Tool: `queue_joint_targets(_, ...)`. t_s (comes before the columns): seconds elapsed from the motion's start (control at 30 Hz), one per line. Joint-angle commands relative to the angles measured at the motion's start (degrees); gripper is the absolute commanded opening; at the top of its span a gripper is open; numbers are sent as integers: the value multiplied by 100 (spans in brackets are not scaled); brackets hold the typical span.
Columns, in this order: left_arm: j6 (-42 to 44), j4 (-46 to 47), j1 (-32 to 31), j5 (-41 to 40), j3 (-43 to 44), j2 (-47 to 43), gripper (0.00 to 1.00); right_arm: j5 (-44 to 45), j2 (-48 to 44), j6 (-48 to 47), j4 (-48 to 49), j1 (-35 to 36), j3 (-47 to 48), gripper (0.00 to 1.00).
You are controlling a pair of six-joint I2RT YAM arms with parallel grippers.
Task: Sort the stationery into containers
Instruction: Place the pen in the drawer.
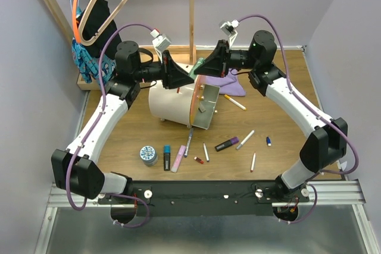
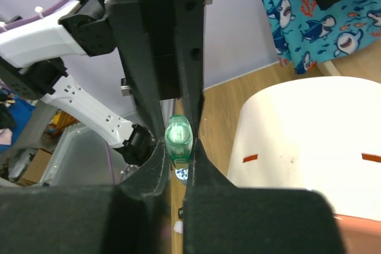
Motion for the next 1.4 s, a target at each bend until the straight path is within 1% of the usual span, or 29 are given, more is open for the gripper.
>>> queue_joint_targets(0.0,372,-409,188,-1004,-133,-368,65,514,-404,-818,-913,-33,-35,1)
queue_joint_targets(0.03,582,-654,277,-1014,-133,-482,82,558,-527,-950,-1028,-155,-97,1)
queue_joint_targets(0.1,768,-866,531,-1006,-133,-597,99,699,-650,-1030,-1397,-358,-307,1)
queue_joint_targets(0.13,899,-1085,785,-1023,-133,-745,99,769,-764,-1161,-1555,-567,-378,1)
queue_joint_targets(0.17,1144,-1200,918,-1049,-116,-834,99,926,-835,-1266,-1939,-665,-448,1)
queue_joint_targets(0.2,1355,-1306,1006,-1084,-125,-922,99,997,-870,-1363,-2091,-762,-519,1)
queue_joint_targets(0.23,1601,-1620,1094,-1189,-116,-1105,99,1120,-905,-1677,-2310,-832,-624,1)
queue_joint_targets(0.27,2221,-1823,1095,-1251,-107,-1203,99,1295,-941,-1820,-2695,-868,-677,1)
queue_joint_targets(0.33,2867,-2323,1086,-1383,-238,-1492,99,1533,-967,-2057,-2918,-877,-853,1)
queue_joint_targets(0.37,3052,-2370,1086,-1627,-343,-1598,99,1778,-967,-2093,-3032,-877,-1045,1)
queue_joint_targets(0.5,3563,-2528,1086,-1972,-914,-2047,99,2246,-731,-2243,-3068,-877,-1293,1)
queue_joint_targets(0.57,3476,-2406,1077,-2121,-1038,-2249,99,2491,-625,-2471,-3051,-868,-1310,1)
queue_joint_targets(0.6,3423,-2379,1077,-2270,-1108,-2302,99,2510,-555,-2532,-3068,-877,-1258,1)
queue_joint_targets(0.73,3283,-2379,1077,-2394,-1144,-2416,99,2536,7,-2858,-3253,-877,-1064,1)
queue_joint_targets(1.0,3142,-2300,1086,-2464,-1329,-2549,99,2572,904,-2885,-3077,-877,-950,1)
queue_joint_targets(1.1,3159,-2317,1086,-2473,-1320,-2540,99,2528,1158,-2849,-3024,-877,-775,1)
queue_joint_targets(1.13,3185,-2326,1086,-2473,-1320,-2522,99,2510,1203,-2841,-3015,-877,-740,3)
queue_joint_targets(1.2,3221,-2317,1086,-2482,-1346,-2496,99,2466,1282,-2902,-3155,-868,-564,13)
queue_joint_targets(1.23,3212,-2283,1086,-2491,-1346,-2487,99,2483,1257,-2911,-3182,-877,-546,25)
queue_joint_targets(1.3,3212,-2239,1086,-2500,-1390,-2478,99,2606,1204,-2937,-3296,-868,-485,36)
queue_joint_targets(1.33,3195,-2212,1086,-2508,-1399,-2470,99,2641,1108,-2955,-3349,-877,-467,44)
queue_joint_targets(1.37,3186,-2186,1086,-2500,-1408,-2452,99,2694,1063,-2972,-3497,-877,-458,47)
